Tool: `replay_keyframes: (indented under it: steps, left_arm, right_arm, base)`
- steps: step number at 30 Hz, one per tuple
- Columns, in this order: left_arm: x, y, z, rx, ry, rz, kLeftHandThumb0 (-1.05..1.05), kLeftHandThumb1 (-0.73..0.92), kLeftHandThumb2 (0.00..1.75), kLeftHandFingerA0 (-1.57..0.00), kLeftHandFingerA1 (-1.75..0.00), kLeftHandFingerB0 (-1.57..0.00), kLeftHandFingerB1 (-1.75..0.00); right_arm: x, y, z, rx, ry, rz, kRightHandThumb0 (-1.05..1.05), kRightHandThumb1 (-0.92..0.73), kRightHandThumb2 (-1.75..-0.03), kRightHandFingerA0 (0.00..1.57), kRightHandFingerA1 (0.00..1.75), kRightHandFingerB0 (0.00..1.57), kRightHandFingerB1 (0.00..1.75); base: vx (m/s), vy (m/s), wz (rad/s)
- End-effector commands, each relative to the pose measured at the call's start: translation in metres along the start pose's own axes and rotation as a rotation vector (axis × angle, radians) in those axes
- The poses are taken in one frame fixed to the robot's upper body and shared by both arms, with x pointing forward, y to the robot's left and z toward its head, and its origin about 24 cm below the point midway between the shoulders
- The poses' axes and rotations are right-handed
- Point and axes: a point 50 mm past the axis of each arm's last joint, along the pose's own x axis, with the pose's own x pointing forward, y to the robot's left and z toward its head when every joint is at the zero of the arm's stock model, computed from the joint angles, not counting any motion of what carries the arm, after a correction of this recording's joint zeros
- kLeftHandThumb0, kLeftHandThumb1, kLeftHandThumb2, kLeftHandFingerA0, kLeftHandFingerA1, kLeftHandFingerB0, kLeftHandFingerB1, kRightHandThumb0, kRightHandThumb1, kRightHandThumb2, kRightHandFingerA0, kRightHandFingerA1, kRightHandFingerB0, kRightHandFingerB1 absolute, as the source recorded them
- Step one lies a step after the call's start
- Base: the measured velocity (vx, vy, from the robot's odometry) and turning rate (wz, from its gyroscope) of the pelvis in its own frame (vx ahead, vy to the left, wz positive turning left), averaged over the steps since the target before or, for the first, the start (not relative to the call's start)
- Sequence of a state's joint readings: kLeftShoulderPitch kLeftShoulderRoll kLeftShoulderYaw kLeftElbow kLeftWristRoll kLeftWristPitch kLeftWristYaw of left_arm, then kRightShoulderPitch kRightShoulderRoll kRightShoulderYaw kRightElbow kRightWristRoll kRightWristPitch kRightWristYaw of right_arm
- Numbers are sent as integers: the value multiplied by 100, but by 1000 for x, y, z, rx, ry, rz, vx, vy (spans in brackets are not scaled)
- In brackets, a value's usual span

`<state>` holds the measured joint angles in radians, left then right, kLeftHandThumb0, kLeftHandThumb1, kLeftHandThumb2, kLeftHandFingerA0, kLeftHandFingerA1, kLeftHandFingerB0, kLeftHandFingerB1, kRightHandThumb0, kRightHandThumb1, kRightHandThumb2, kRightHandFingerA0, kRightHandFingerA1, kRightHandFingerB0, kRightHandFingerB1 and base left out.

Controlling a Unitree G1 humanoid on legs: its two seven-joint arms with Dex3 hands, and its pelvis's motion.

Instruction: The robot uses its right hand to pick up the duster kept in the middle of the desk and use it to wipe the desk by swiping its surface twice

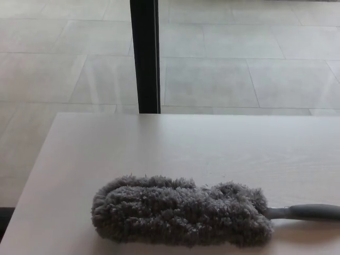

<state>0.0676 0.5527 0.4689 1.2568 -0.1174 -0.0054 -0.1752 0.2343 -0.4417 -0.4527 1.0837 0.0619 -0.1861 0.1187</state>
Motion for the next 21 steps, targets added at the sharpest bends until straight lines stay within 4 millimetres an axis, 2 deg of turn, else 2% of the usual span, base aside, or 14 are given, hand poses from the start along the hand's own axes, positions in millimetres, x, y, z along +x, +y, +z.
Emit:
replay_keyframes:
  steps: [1,2,3,6,7,8,9,11,12,14,16,17,19,21]
  left_arm:
    - [0,4,1,-100,16,-30,-57,87,66,-46,-61,-36,-44]
    - [0,4,1,-111,12,-27,-56,86,66,-47,-63,-37,-44]
    - [0,3,2,-111,9,-28,-56,87,66,-47,-63,-38,-44]
    - [1,1,5,-80,7,-41,-59,88,66,-45,-60,-35,-43]
    - [1,-1,5,-70,11,-31,-59,68,104,-44,-66,-33,-56]
    - [1,-2,5,-70,11,-31,-59,68,104,-44,-66,-33,-56]
    - [2,-3,5,-69,9,-34,-59,87,65,-47,-59,-37,-44]
    - [2,-4,6,-59,-1,-49,-59,88,66,-46,-60,-35,-44]
    - [2,-5,7,-74,-5,-51,-59,87,66,-47,-62,-39,-45]
    - [2,-6,6,-81,-4,-45,-58,86,65,-49,-62,-40,-45]
    - [2,-5,6,-78,-3,-41,-59,87,65,-48,-62,-40,-45]
    - [2,-5,7,-91,-1,-44,-59,87,65,-45,-62,-38,-44]
    - [2,-5,9,-68,-2,-54,-58,88,66,-43,-61,-36,-44]
    - [2,-6,7,-76,-1,-55,-58,88,66,-48,-64,-38,-44]
  right_arm:
    - [4,-21,47,320,-261,-75,-72,-67,-60,13,100,11,65]
    - [4,-28,81,384,-406,-64,-82,-56,-95,1,63,0,35]
    - [3,-31,100,395,-476,-68,-102,-66,-100,0,42,0,23]
    - [-5,-35,140,368,-608,-107,-99,-71,-106,0,41,0,32]
    - [-31,-30,200,323,-854,-91,-103,-69,-102,0,35,0,29]
    - [-35,-29,207,319,-881,-89,-103,-69,-102,0,35,0,29]
    - [-43,-26,224,268,-927,-74,-103,-72,-105,0,29,0,26]
    - [-62,-17,259,231,-1054,-38,-105,-69,-104,0,27,0,28]
    - [-88,0,297,163,-1206,20,-105,-70,-103,0,20,0,17]
    - [-115,22,324,44,-1329,66,-105,-70,-104,0,14,0,8]
    - [-126,37,333,1,-1380,92,-99,-64,-90,0,0,0,4]
    - [-136,49,337,-20,-1431,120,-98,-64,-98,0,18,0,7]
    - [-153,79,344,-139,-1534,134,-101,-65,-95,0,14,9,1]
    - [-157,103,344,-195,-1577,235,-93,-59,-89,0,8,0,2]
  base:
    - [0,0,0]
    - [0,0,0]
    - [0,0,0]
    - [0,0,0]
    - [0,0,0]
    - [0,0,0]
    - [0,0,0]
    - [0,0,0]
    - [0,0,0]
    - [0,0,0]
    - [0,0,0]
    - [0,0,0]
    - [0,0,0]
    - [0,0,0]
